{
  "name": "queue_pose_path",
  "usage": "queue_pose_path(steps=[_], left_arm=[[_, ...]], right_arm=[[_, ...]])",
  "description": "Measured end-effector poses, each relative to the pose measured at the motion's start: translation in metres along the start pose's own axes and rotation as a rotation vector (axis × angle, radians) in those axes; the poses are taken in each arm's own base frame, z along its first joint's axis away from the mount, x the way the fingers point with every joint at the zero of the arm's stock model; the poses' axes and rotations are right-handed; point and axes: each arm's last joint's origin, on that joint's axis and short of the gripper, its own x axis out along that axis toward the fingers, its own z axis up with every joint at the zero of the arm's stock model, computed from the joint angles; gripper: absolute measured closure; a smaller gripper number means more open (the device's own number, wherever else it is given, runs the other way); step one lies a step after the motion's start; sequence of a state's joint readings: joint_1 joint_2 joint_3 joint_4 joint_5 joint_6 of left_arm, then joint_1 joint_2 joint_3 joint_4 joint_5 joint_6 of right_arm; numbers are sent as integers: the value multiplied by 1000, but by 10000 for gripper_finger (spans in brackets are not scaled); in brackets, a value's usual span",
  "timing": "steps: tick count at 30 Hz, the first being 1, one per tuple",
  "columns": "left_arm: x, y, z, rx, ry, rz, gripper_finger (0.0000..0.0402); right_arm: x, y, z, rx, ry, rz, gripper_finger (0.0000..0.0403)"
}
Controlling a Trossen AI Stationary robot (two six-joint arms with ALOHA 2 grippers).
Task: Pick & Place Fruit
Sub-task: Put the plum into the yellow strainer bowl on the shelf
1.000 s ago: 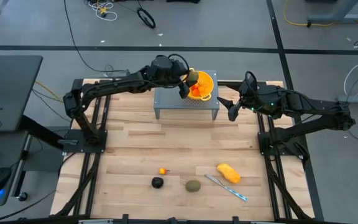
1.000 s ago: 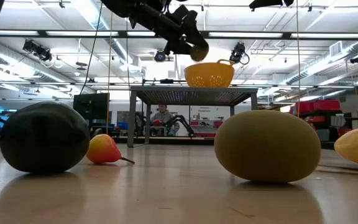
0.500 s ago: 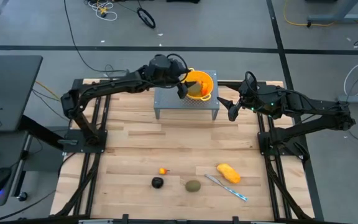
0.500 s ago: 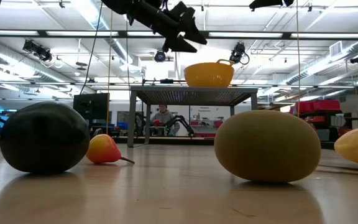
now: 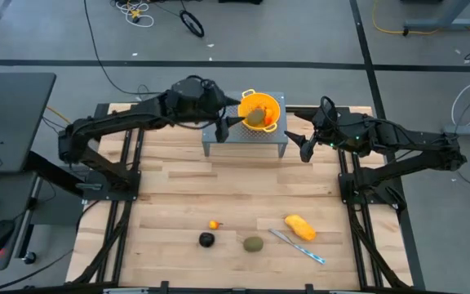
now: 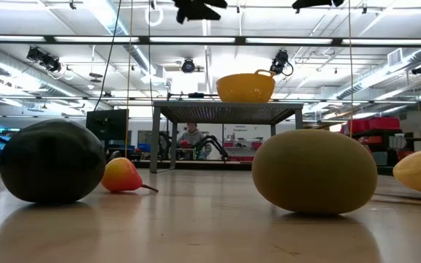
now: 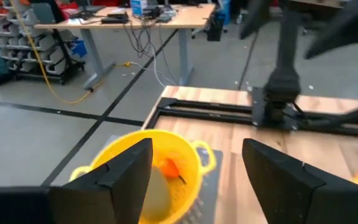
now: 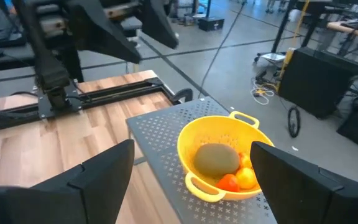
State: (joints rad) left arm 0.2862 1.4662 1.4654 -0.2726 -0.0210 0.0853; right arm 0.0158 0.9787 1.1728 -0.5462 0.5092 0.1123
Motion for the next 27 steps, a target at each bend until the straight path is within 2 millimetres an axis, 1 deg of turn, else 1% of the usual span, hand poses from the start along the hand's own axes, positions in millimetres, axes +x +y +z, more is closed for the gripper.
queue_pose_path(steps=[6, 11, 15, 18, 23, 25, 27], left_arm=[[-25, -27, 1, 31, 70, -80, 184], [-45, -46, -4, 64, 168, -154, 218], [-58, -57, -7, 85, 221, -202, 243], [-64, -65, -7, 86, 230, -230, 260], [-67, -71, -10, 90, 260, -252, 281], [-68, -73, -13, 94, 287, -261, 289], [-65, -76, -22, 83, 314, -286, 298]], right_arm=[[3, 4, -3, -12, 39, 92, 71], [8, 8, -5, -13, 66, 120, 71], [11, 12, -7, -26, 85, 129, 71], [13, 15, -9, -37, 100, 137, 71], [13, 18, -10, -23, 103, 148, 71], [12, 19, -10, -20, 103, 153, 71], [12, 20, -10, -22, 103, 158, 71]])
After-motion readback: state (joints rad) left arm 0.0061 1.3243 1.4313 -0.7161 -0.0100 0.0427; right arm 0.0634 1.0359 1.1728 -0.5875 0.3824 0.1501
